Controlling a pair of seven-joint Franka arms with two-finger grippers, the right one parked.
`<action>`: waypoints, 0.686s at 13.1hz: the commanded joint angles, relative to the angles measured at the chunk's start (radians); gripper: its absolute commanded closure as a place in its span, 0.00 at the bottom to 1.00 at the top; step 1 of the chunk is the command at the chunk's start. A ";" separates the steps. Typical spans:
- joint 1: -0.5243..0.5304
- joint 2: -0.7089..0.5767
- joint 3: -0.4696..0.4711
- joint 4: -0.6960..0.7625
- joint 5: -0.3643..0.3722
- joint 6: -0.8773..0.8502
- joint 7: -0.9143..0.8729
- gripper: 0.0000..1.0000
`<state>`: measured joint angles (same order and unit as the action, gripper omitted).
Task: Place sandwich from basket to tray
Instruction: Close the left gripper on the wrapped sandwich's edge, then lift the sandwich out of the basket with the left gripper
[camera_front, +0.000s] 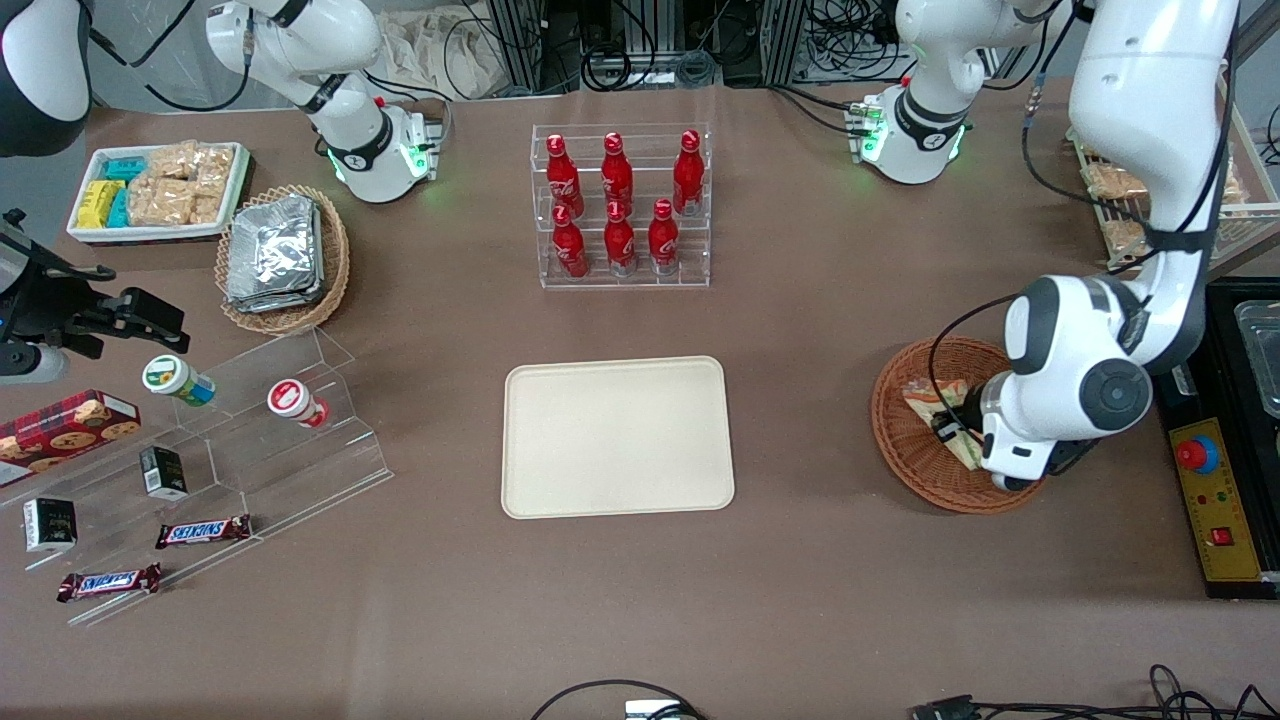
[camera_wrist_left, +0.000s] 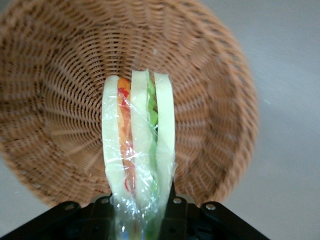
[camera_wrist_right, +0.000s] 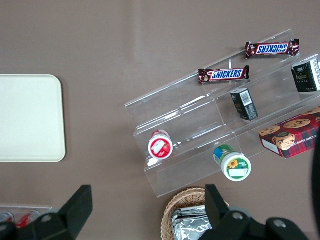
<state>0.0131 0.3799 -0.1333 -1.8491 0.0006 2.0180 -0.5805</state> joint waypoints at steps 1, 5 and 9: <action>-0.002 -0.128 -0.032 -0.001 0.001 -0.062 0.147 1.00; -0.004 -0.101 -0.162 0.187 -0.014 -0.188 0.245 1.00; -0.045 0.017 -0.275 0.312 -0.079 -0.206 0.128 1.00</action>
<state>-0.0039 0.3018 -0.3862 -1.6387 -0.0617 1.8365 -0.4137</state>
